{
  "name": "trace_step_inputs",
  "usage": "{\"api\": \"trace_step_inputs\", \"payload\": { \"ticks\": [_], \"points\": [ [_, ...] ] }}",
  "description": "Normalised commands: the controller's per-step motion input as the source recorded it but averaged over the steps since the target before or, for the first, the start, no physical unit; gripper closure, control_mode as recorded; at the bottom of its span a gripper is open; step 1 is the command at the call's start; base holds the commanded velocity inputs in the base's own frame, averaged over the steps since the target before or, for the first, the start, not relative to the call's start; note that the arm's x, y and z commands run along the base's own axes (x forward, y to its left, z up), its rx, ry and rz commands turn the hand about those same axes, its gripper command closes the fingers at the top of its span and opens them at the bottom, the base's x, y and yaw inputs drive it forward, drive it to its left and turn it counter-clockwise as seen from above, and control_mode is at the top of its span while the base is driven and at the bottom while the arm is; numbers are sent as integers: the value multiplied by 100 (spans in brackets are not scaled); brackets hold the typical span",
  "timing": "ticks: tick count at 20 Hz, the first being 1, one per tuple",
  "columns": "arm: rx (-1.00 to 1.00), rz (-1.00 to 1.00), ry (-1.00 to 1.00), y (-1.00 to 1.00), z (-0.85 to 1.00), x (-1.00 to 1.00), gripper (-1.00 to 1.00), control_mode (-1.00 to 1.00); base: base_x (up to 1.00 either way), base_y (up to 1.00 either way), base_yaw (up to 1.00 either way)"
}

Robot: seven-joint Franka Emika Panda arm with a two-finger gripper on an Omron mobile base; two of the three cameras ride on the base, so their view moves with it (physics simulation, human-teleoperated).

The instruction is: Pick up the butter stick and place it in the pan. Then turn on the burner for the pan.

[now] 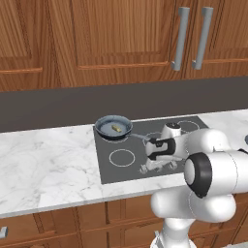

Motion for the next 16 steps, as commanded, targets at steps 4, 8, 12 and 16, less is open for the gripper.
{"api": "trace_step_inputs", "payload": {
  "ticks": [4,8,12,16],
  "points": [
    [0,21,0,0,0,-1,100,-100,0,0,0],
    [0,21,0,0,0,-4,100,-100,0,0,0],
    [0,23,0,0,0,-8,100,-100,0,0,0],
    [0,23,0,0,0,-6,100,-100,0,0,0]
  ]
}}
